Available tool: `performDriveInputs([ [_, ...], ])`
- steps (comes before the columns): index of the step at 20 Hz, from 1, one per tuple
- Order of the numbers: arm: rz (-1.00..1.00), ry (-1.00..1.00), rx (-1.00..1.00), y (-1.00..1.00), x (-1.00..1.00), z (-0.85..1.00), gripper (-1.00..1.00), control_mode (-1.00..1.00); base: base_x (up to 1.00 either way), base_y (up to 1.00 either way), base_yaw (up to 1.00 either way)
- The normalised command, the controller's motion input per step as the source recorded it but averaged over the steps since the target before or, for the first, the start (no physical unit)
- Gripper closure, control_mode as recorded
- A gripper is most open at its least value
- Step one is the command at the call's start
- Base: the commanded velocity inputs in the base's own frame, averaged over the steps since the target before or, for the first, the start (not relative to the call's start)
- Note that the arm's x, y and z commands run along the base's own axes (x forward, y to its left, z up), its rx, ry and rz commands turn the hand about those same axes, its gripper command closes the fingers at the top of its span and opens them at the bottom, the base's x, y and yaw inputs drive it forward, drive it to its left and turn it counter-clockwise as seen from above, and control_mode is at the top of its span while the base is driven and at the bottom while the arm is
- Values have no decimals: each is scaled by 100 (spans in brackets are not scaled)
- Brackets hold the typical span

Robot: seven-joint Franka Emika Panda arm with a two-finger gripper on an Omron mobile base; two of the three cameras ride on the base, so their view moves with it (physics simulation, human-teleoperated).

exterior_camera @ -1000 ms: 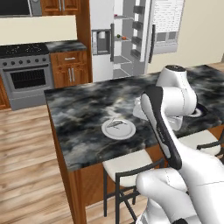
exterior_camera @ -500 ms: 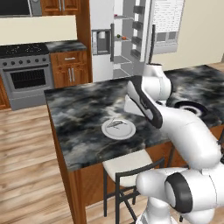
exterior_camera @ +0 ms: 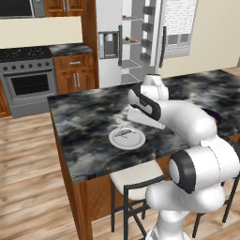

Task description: Transport the fish and squash to the fridge. Place the fish on the rack containing meat and place the squash on the rack containing the vegetable, ensuring meats and vegetables are on different racks.

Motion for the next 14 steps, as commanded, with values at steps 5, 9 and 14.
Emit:
performDriveInputs([
  [5,-18,0,0,4,35,-37,-100,-100,0,0,0],
  [9,-19,-1,0,0,35,-12,-100,-100,0,0,0],
  [14,-10,-15,0,0,30,-22,-100,-100,0,0,0],
])
